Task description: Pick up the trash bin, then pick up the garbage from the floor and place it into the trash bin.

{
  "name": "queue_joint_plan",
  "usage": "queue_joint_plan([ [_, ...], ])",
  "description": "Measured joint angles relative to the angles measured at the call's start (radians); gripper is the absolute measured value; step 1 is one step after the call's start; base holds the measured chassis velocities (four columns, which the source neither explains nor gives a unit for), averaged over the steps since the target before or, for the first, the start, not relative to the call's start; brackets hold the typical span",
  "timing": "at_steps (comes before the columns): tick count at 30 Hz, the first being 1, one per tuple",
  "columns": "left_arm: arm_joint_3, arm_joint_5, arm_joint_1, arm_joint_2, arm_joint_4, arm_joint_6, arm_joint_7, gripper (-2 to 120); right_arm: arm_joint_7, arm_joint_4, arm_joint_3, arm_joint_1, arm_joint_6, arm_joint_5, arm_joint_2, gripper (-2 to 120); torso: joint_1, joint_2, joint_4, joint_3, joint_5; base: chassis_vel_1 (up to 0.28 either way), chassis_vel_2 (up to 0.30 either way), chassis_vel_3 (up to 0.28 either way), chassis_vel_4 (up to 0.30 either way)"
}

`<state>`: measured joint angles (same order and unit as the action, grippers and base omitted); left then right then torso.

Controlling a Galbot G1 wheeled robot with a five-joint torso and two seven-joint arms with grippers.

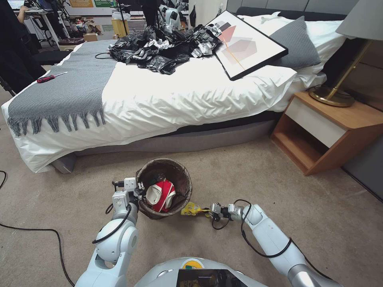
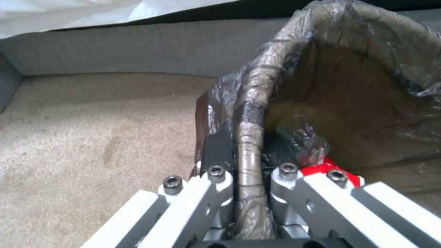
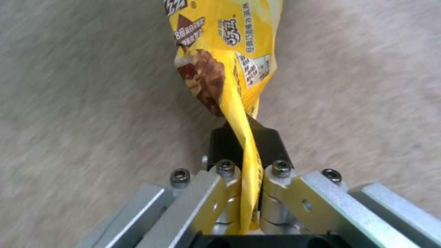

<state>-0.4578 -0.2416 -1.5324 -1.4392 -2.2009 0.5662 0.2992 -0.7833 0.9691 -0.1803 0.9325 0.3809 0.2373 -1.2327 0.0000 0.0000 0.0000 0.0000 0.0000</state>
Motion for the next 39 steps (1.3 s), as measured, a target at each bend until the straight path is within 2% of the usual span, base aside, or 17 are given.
queue_joint_plan([
  [4, -0.002, -0.001, 0.000, 0.001, 0.003, 0.000, 0.000, 4, 0.090, 0.045, -0.026, 0.020, 0.004, -0.062, -0.003, 0, 0.000, 0.000, 0.0000, 0.000, 0.0000, 0.000, 0.000, 0.000, 0.000],
  [7, -0.001, -0.002, 0.000, 0.001, 0.004, 0.000, 0.000, 4, 0.229, 0.120, -0.057, 0.042, -0.004, -0.161, -0.001, 0, 0.000, 0.000, 0.0000, 0.000, 0.0000, 0.000, 0.000, 0.000, 0.000],
  [8, -0.001, -0.002, 0.000, 0.001, 0.004, 0.000, 0.000, 4, 0.229, 0.120, -0.057, 0.042, -0.004, -0.161, -0.001, 0, 0.000, 0.000, 0.0000, 0.000, 0.0000, 0.000, 0.000, 0.000, 0.000],
  [11, 0.000, -0.002, 0.000, 0.001, 0.003, 0.000, -0.001, 4, 0.339, 0.237, -0.088, 0.059, -0.020, -0.270, 0.013, 0, 0.000, 0.000, -0.0001, 0.000, -0.0002, 0.000, 0.000, 0.000, 0.000],
  [12, 0.000, -0.002, 0.000, 0.001, 0.003, 0.000, -0.001, 4, 0.339, 0.237, -0.088, 0.059, -0.020, -0.270, 0.013, 0, 0.000, 0.000, -0.0001, 0.000, -0.0002, 0.000, 0.000, 0.000, 0.000],
  [15, 0.002, -0.002, 0.000, -0.001, 0.000, -0.001, -0.001, 4, 0.411, 0.404, -0.138, 0.073, -0.050, -0.346, 0.024, 0, 0.000, 0.000, 0.0000, 0.000, -0.0003, 0.000, 0.000, 0.000, 0.000],
  [19, 0.002, -0.002, -0.001, -0.001, -0.003, -0.001, -0.001, 4, 0.455, 0.497, -0.161, 0.074, -0.064, -0.387, 0.023, 0, 0.000, 0.000, -0.0001, 0.000, -0.0001, 0.000, 0.000, 0.000, 0.000],
  [20, 0.002, -0.002, -0.001, -0.001, -0.003, -0.001, -0.001, 4, 0.455, 0.497, -0.161, 0.074, -0.064, -0.387, 0.023, 0, 0.000, 0.000, -0.0001, 0.000, -0.0001, 0.000, 0.000, 0.000, 0.000],
  [23, 0.001, -0.002, -0.003, 0.001, -0.006, -0.001, -0.001, 4, 0.467, 0.642, -0.159, 0.089, -0.069, -0.466, 0.026, 0, 0.000, 0.000, 0.0001, 0.000, 0.0000, 0.000, 0.000, 0.000, 0.000],
  [24, 0.001, -0.002, -0.003, 0.001, -0.006, -0.001, -0.001, 4, 0.467, 0.642, -0.159, 0.089, -0.069, -0.466, 0.026, 0, 0.000, 0.000, 0.0001, 0.000, 0.0000, 0.000, 0.000, 0.000, 0.000],
  [27, 0.002, -0.003, -0.003, 0.005, -0.005, -0.002, -0.001, 4, 0.428, 0.799, -0.126, 0.134, -0.082, -0.533, 0.049, 0, 0.000, 0.000, 0.0000, 0.000, -0.0003, 0.000, 0.000, 0.000, 0.000],
  [28, 0.002, -0.003, -0.003, 0.005, -0.005, -0.002, -0.001, 4, 0.428, 0.799, -0.126, 0.134, -0.082, -0.533, 0.049, 0, 0.000, 0.000, 0.0000, 0.000, -0.0003, 0.000, 0.000, 0.000, 0.000],
  [29, 0.005, -0.003, -0.003, 0.007, -0.004, -0.002, -0.002, 4, 0.410, 0.862, -0.099, 0.162, -0.086, -0.548, 0.071, 0, 0.000, 0.000, 0.0001, 0.000, 0.0001, 0.000, 0.000, 0.000, 0.000],
  [32, 0.014, -0.003, -0.003, 0.010, -0.001, -0.001, -0.002, 4, 0.404, 0.942, -0.036, 0.210, -0.104, -0.546, 0.121, 0, 0.000, 0.000, -0.0003, 0.000, -0.0002, 0.000, 0.000, 0.000, 0.000],
  [33, 0.014, -0.003, -0.003, 0.010, -0.001, -0.001, -0.002, 4, 0.404, 0.942, -0.036, 0.210, -0.104, -0.546, 0.121, 0, 0.000, 0.000, -0.0003, 0.000, -0.0002, 0.000, 0.000, 0.000, 0.000],
  [35, 0.026, -0.003, -0.003, 0.010, 0.003, -0.001, -0.002, 4, 0.429, 0.980, 0.073, 0.234, -0.126, -0.507, 0.182, 0, 0.000, 0.000, -0.0003, 0.000, -0.0003, 0.000, 0.000, 0.000, 0.000],
  [39, 0.035, 0.000, -0.002, 0.008, 0.004, 0.000, -0.002, 4, 0.440, 0.964, 0.154, 0.222, -0.136, -0.472, 0.205, 0, 0.000, 0.000, 0.0000, 0.000, -0.0001, 0.000, 0.000, 0.000, 0.000],
])
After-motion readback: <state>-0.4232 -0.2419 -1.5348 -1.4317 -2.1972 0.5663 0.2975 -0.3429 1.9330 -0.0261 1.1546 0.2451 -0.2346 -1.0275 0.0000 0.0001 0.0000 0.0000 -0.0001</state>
